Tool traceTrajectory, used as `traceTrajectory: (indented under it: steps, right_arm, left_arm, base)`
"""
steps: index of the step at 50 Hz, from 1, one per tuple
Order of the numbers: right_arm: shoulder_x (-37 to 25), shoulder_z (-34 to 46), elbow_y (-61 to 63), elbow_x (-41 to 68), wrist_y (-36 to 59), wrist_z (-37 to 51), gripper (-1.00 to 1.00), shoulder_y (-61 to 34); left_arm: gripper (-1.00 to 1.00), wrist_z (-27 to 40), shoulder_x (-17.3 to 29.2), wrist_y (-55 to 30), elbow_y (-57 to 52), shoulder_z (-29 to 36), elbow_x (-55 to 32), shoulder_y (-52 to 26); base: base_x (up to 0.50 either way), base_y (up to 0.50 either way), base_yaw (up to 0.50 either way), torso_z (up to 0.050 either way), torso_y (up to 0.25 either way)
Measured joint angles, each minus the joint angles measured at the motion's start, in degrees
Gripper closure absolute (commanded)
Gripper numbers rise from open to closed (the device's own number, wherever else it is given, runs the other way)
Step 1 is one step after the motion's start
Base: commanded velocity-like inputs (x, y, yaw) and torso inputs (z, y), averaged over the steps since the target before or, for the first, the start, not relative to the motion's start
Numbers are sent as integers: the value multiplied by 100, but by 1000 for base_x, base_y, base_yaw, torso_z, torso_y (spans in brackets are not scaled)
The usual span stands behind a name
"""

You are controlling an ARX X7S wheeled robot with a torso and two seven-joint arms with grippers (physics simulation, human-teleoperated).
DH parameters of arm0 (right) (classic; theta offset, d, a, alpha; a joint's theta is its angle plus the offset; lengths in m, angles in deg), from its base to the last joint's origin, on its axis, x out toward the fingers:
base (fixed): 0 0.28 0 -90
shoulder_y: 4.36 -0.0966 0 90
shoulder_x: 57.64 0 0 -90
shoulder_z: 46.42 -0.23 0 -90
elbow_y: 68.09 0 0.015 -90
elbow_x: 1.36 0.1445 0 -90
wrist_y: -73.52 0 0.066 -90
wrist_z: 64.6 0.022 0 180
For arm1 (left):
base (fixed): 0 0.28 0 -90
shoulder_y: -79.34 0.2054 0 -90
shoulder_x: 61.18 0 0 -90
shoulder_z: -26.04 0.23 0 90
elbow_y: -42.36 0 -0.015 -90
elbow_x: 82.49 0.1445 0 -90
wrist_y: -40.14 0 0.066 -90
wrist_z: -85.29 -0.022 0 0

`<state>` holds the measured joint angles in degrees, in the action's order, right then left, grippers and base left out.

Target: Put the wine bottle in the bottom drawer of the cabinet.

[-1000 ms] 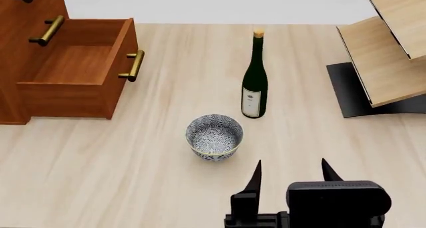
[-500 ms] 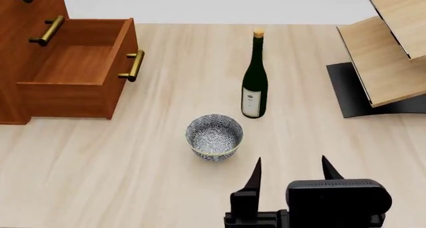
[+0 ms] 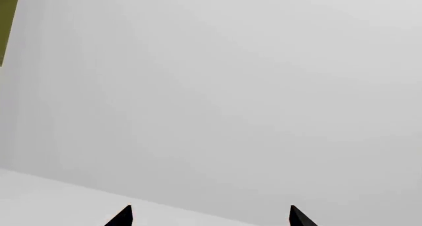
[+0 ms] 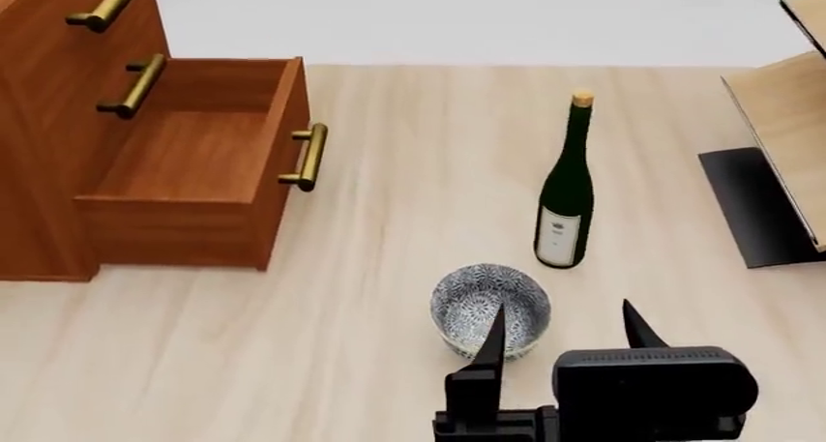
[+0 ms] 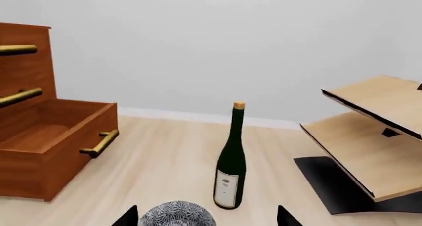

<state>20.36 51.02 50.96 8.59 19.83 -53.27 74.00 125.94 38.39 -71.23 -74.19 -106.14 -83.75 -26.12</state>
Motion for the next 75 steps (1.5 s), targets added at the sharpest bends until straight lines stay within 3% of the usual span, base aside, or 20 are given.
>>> traceTrajectory:
  steps: [75]
  right_arm:
    - [-111, 57, -70, 295, -62, 151, -100, -64]
  left_arm:
    - [-100, 103, 117, 81, 44, 117, -160, 109]
  base:
    - [177, 139, 0, 0, 0]
